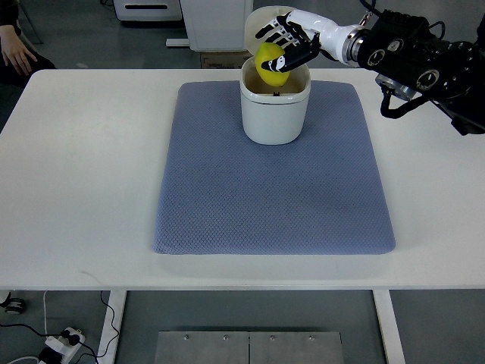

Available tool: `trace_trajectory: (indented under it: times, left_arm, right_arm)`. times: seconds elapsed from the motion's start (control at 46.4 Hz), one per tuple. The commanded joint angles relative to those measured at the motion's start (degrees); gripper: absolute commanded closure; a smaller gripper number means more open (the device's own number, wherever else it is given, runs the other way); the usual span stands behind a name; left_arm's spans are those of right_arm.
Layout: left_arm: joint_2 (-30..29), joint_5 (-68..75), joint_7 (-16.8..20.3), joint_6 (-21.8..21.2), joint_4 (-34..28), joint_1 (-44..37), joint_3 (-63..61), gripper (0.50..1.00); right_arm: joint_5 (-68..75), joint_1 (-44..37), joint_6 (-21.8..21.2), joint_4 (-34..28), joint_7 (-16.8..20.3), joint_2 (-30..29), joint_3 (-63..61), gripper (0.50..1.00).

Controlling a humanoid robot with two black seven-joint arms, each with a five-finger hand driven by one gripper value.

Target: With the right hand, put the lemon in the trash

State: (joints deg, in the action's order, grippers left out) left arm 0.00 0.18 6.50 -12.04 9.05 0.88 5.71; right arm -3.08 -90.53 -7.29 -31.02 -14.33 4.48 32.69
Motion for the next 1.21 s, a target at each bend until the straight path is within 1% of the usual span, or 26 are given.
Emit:
trace_trajectory:
  times: [0.0,0.237,0.366,0.452,0.474,0.517,0.539,0.797,0.926,1.034,1.185]
  left_arm:
    - [0.00,0.00,0.00,0.00,0.00,0.00,0.00,0.500]
    - [0.00,0.00,0.00,0.00,0.00,0.00,0.00,0.500]
    - [0.00,0.00,0.00,0.00,0.00,0.00,0.00,0.500]
    - [0.00,0.00,0.00,0.00,0.00,0.00,0.00,0.500]
    - [0.00,0.00,0.00,0.00,0.00,0.00,0.00,0.500]
    - [0.00,0.00,0.00,0.00,0.00,0.00,0.00,0.500]
    - [0.00,0.00,0.00,0.00,0.00,0.00,0.00,0.500]
    - [0.00,0.00,0.00,0.00,0.00,0.00,0.00,0.500]
    - [0.00,0.00,0.00,0.00,0.00,0.00,0.00,0.500]
    - [0.00,0.00,0.00,0.00,0.00,0.00,0.00,0.500]
    - [0.00,0.00,0.00,0.00,0.00,0.00,0.00,0.500]
  right_arm:
    - [0.00,0.00,-0.01,-0.01,0.00,0.09,0.01,0.695]
    - [-0.08,-0.18,-0.09,-0.18,0.00,0.09,0.01,0.693]
    - [-0.17,-0.62,-1.06,-0.62,-0.09,0.53,0.10,0.703]
    - [-0.35,-0.79,-1.59,-0.71,-0.09,0.79,0.36,0.739]
    - [-0.35,-0.79,-1.94,-0.80,-0.09,0.88,0.36,0.751]
    - [-0.44,-0.88,-2.55,-0.89,-0.18,0.97,0.53,0.793]
    - [-0.52,-0.88,-2.81,-0.89,-0.26,1.23,0.54,0.797]
    - [-2.63,-1.06,-5.01,-1.24,-0.53,5.10,0.36,0.800]
    - [-3.51,-1.76,-6.33,-3.26,-0.70,8.52,0.27,0.793]
    - [-4.39,-1.76,-6.51,-4.49,-0.79,11.43,0.10,0.787]
    - [-4.57,-1.15,-6.69,-4.58,-1.49,14.50,0.01,0.777]
